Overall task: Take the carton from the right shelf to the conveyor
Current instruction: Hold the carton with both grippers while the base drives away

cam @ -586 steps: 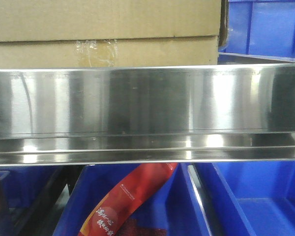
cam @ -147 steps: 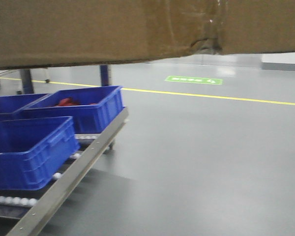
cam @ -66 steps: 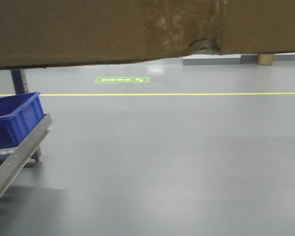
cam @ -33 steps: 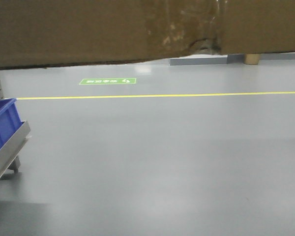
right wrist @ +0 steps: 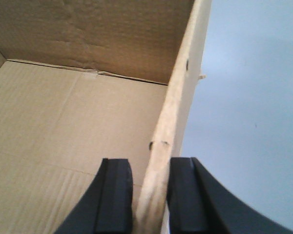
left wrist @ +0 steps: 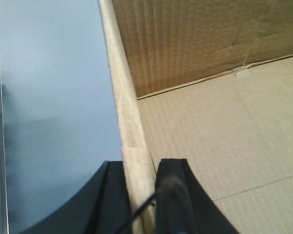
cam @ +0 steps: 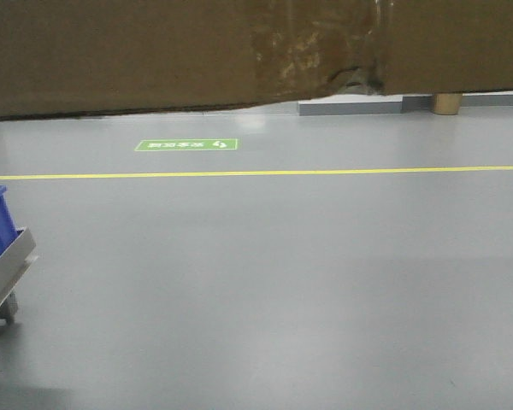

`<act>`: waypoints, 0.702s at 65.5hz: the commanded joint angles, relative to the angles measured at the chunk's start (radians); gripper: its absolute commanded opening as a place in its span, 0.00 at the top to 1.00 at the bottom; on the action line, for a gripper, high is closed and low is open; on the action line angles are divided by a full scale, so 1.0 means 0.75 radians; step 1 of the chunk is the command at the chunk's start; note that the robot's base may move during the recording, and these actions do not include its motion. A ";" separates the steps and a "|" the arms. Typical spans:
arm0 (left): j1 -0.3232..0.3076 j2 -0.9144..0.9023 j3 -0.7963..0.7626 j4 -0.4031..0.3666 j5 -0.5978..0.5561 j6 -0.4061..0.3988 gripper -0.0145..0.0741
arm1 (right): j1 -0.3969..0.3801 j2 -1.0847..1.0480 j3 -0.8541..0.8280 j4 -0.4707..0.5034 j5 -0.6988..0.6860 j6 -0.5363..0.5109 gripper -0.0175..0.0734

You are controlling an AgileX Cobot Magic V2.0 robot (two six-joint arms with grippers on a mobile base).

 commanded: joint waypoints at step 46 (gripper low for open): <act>-0.017 -0.016 -0.006 -0.005 -0.039 0.021 0.85 | 0.004 -0.016 -0.004 0.019 -0.072 -0.022 0.88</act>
